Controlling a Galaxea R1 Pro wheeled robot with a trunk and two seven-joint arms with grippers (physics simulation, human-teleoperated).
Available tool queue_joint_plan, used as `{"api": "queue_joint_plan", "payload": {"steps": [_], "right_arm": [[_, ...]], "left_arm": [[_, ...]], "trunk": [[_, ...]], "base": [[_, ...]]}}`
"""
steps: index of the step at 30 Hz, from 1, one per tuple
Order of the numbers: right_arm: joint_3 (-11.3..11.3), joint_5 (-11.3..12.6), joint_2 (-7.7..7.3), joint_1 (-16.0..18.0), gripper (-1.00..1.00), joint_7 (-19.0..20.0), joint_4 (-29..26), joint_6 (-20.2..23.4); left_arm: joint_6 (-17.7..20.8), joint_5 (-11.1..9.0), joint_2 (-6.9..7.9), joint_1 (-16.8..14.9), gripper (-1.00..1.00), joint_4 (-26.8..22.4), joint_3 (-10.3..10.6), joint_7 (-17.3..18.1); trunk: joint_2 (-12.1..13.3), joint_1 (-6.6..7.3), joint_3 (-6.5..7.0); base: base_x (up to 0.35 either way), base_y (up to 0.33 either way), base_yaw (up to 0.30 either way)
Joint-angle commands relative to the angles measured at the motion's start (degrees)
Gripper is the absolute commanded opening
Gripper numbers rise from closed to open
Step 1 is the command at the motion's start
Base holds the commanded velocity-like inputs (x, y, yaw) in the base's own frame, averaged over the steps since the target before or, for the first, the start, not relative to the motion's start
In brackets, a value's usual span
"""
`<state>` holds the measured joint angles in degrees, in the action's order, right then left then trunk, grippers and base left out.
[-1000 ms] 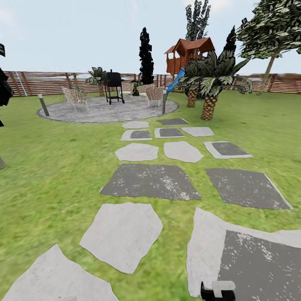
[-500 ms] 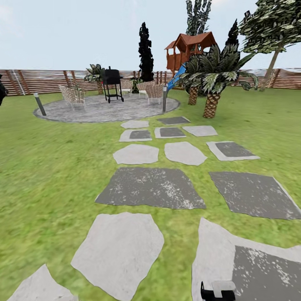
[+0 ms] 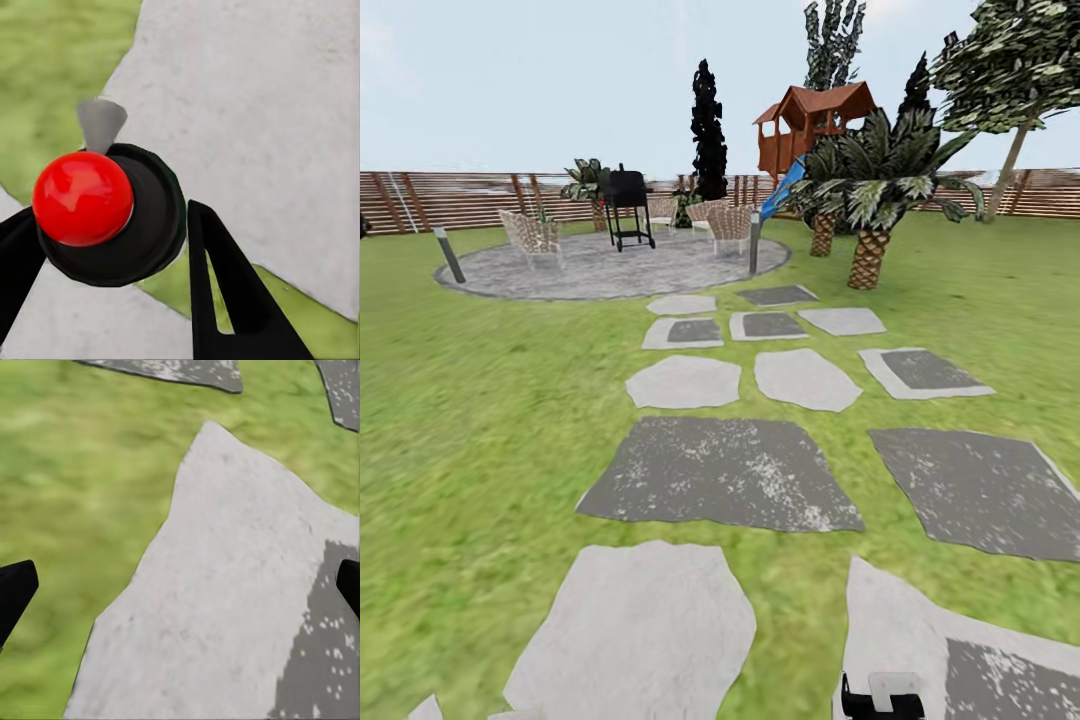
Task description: Pick up the pesticide atomizer in the garden and spray insectifuge to fully cover both potted plants in the garden.
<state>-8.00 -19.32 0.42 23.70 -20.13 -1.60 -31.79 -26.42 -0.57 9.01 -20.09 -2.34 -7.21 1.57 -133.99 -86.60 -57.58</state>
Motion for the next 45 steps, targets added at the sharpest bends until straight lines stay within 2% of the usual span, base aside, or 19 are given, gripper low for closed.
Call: {"api": "queue_joint_plan", "payload": {"steps": [1, 45], "right_arm": [[-0.4, -0.6, 0.01, 0.0, 1.0, -0.3, 0.1, -0.1], [-0.4, -0.5, 0.26, 0.0, 1.0, -0.4, 0.0, 0.0]], "left_arm": [[-0.1, 0.0, 0.07, 0.0, -1.0, 0.1, -0.3, 0.1], [-0.1, -0.1, 0.39, 0.0, -1.0, 0.1, -0.3, 0.1]], "trunk": [[0.0, -0.02, -0.05], [0.0, -0.02, -0.05]], "base": [[0.34, 0.0, 0.0], [0.34, 0.0, 0.003]]}}
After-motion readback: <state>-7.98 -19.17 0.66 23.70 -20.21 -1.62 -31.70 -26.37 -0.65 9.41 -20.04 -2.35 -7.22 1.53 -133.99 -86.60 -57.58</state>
